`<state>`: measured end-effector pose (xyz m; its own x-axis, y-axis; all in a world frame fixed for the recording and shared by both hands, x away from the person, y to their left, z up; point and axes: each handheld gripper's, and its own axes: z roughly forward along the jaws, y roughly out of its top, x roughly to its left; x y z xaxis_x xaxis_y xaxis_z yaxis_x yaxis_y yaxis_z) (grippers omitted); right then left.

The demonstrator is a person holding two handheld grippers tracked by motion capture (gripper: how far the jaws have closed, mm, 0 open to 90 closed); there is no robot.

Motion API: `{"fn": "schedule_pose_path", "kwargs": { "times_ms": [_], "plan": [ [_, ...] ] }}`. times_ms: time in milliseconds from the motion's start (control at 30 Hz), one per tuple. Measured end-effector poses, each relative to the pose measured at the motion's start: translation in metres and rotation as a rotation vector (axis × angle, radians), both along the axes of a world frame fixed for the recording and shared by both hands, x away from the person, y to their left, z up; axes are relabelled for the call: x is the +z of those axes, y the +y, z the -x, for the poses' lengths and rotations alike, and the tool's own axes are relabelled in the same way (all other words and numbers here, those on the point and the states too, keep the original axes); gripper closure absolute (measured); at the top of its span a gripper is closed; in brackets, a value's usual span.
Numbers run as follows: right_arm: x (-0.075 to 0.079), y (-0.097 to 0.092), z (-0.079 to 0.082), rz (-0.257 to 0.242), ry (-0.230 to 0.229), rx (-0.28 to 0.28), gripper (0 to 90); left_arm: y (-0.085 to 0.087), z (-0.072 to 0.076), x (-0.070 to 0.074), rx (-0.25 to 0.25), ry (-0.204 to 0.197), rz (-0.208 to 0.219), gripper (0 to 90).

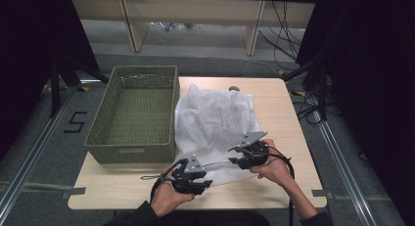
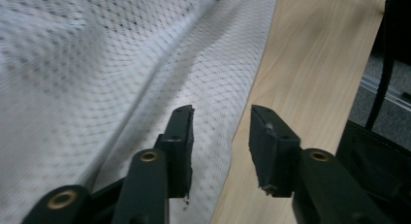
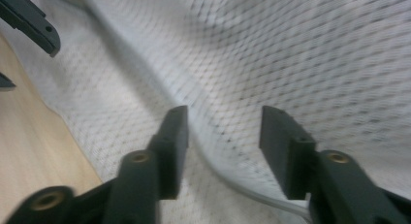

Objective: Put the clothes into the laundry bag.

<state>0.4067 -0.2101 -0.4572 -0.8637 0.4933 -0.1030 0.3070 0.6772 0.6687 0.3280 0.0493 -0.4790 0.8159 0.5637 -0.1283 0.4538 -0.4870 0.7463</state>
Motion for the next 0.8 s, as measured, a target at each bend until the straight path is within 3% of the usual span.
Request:
{"fn": "schedule_pose_path", "kwargs": {
  "times_ms": [100,233,267,300,367,433,533,567,667,800],
  "plan": [
    [0.012,-0.014,0.003,-0.073,-0.004,-0.063,45.7,0.014,0.004,0.005,0.037,-0.005,0.009,52.4],
    [0.018,-0.03,0.003,-0.14,-0.012,-0.137,42.3,0.031,0.007,0.01,0.086,-0.025,0.015,46.8],
    [0.019,-0.034,0.003,-0.149,-0.014,-0.168,41.5,0.036,0.008,0.012,0.097,-0.026,0.034,45.6],
    [0.019,-0.037,0.003,-0.154,-0.01,-0.187,40.9,0.038,0.009,0.013,0.107,-0.025,0.046,44.4],
    [0.018,-0.041,0.003,-0.165,-0.003,-0.212,40.1,0.045,0.008,0.015,0.123,-0.043,0.027,41.8],
    [0.017,-0.044,0.003,-0.168,-0.002,-0.226,39.5,0.05,0.009,0.014,0.125,-0.042,0.047,40.7],
    [0.016,-0.048,0.004,-0.178,-0.012,-0.235,38.7,0.058,0.009,0.012,0.123,-0.048,0.041,38.7],
    [0.016,-0.049,0.006,-0.179,-0.01,-0.256,38.3,0.061,0.009,0.012,0.124,-0.06,0.02,37.9],
    [0.016,-0.052,0.011,-0.184,-0.023,-0.263,37.6,0.069,0.009,0.011,0.13,-0.073,0.035,34.5],
    [0.013,-0.055,0.019,-0.199,-0.017,-0.279,36.8,0.077,0.012,0.01,0.154,-0.07,0.095,29.3]
  ]
}}
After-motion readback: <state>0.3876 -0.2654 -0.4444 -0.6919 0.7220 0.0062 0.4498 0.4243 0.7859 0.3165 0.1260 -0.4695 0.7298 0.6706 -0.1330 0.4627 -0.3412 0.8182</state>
